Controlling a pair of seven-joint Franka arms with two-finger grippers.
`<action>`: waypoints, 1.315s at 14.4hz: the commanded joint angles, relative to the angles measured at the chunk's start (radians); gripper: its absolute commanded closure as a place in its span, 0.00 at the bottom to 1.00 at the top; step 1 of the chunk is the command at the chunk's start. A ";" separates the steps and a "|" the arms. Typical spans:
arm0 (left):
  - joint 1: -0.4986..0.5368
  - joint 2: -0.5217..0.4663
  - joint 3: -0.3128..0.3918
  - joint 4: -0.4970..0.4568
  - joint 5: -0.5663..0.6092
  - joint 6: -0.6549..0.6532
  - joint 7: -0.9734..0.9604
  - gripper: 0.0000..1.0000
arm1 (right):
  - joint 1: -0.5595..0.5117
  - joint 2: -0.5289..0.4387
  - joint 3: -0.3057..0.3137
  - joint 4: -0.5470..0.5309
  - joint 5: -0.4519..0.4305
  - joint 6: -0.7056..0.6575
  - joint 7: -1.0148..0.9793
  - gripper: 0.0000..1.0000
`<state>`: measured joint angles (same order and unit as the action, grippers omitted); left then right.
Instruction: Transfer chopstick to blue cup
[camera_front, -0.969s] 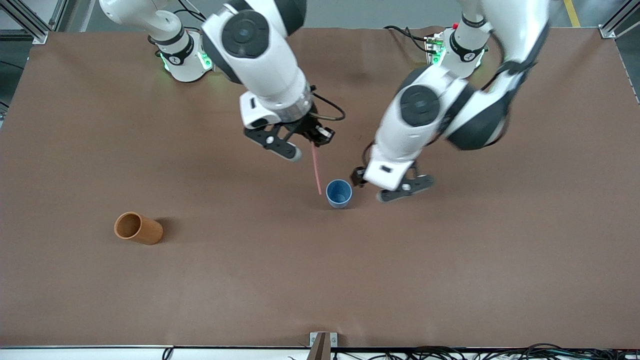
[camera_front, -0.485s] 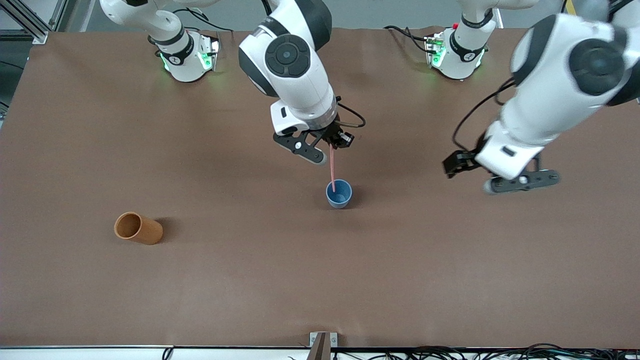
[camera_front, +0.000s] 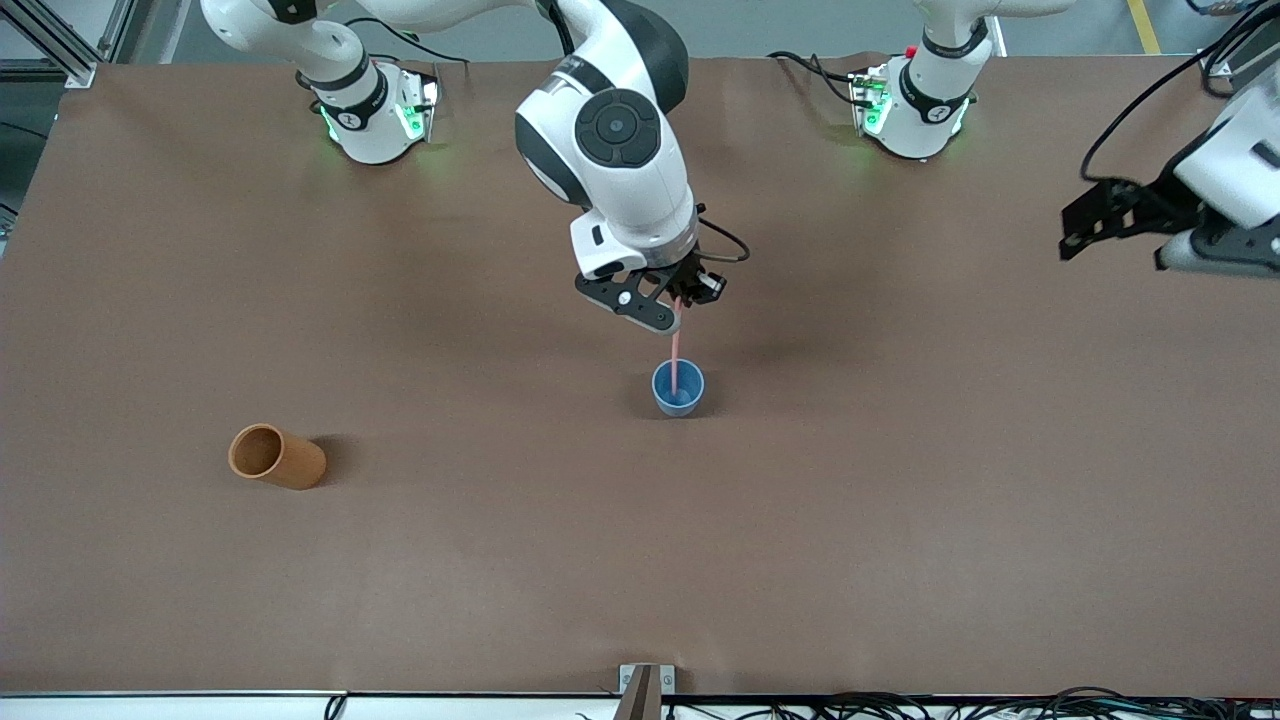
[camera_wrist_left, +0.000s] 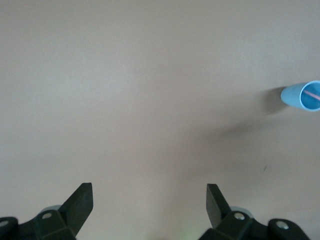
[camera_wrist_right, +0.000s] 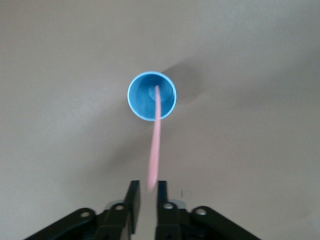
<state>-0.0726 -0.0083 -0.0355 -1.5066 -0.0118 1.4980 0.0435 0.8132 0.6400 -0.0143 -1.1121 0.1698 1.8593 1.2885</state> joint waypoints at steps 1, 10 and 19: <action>0.005 -0.015 -0.004 -0.027 -0.013 0.002 0.026 0.00 | -0.003 0.003 -0.004 0.018 -0.021 -0.005 -0.003 0.56; -0.006 -0.010 0.003 -0.024 -0.027 0.001 0.001 0.00 | -0.182 -0.189 -0.013 0.012 -0.088 -0.153 -0.286 0.00; -0.004 -0.007 0.002 -0.021 -0.036 0.007 -0.022 0.00 | -0.615 -0.594 -0.015 -0.385 -0.200 -0.301 -0.886 0.00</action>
<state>-0.0756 -0.0116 -0.0364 -1.5265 -0.0300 1.4973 0.0191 0.2678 0.1747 -0.0524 -1.3344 -0.0023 1.5272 0.4831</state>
